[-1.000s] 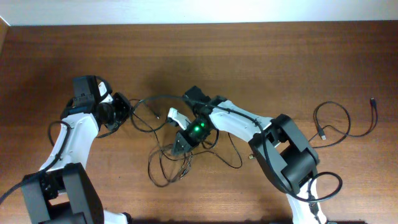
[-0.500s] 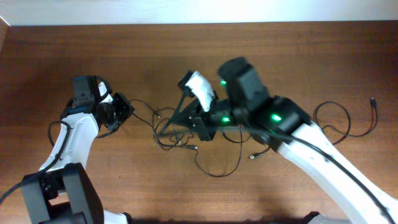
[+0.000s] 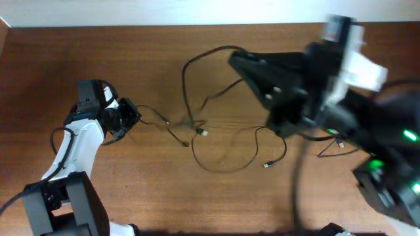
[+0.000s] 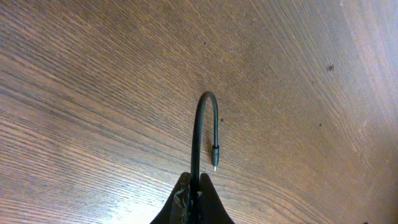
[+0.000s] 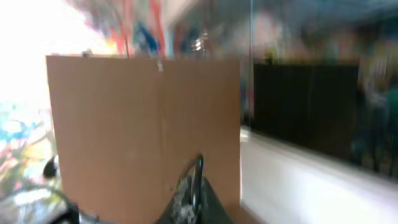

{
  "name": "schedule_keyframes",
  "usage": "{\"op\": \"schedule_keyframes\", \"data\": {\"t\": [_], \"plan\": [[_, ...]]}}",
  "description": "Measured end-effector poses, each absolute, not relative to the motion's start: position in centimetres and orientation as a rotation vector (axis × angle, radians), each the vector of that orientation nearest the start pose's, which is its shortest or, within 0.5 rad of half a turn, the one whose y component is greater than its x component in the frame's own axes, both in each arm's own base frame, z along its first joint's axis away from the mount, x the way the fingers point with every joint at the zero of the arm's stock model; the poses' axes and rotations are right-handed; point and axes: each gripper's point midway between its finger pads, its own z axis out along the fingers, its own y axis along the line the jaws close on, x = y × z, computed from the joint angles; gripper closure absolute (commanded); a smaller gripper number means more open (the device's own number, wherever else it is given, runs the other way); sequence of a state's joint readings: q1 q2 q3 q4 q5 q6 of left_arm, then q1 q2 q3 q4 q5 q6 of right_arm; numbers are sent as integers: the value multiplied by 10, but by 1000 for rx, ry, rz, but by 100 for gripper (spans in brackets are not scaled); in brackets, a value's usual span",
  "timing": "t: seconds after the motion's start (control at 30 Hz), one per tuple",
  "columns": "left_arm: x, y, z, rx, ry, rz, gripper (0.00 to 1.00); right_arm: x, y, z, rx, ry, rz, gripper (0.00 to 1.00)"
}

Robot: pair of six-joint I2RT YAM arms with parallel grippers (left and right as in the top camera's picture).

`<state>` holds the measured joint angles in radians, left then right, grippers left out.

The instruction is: Untangle cables

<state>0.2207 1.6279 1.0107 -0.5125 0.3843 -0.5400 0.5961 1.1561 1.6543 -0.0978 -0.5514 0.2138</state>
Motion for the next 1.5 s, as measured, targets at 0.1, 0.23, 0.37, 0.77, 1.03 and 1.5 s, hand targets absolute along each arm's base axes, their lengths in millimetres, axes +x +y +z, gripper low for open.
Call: {"op": "schedule_keyframes", "data": {"t": [0.1, 0.23, 0.37, 0.77, 1.03, 1.5], "plan": [[374, 18, 73, -894, 2553, -616, 100, 179, 230, 632, -735, 963, 971, 96], [374, 18, 73, -894, 2553, -615, 100, 185, 219, 644, -721, 878, 779, 96], [375, 18, 73, -894, 2553, -615, 100, 230, 197, 632, -539, 1026, 587, 96], [374, 18, 73, -894, 2553, -615, 100, 407, 33, 448, -93, 1812, -56, 96], [374, 18, 73, -894, 2553, -615, 100, 456, -66, 235, 353, 2424, 78, 93], [374, 18, 73, -899, 2552, -616, 100, 473, -23, 93, 396, 2723, 529, 96]]}}
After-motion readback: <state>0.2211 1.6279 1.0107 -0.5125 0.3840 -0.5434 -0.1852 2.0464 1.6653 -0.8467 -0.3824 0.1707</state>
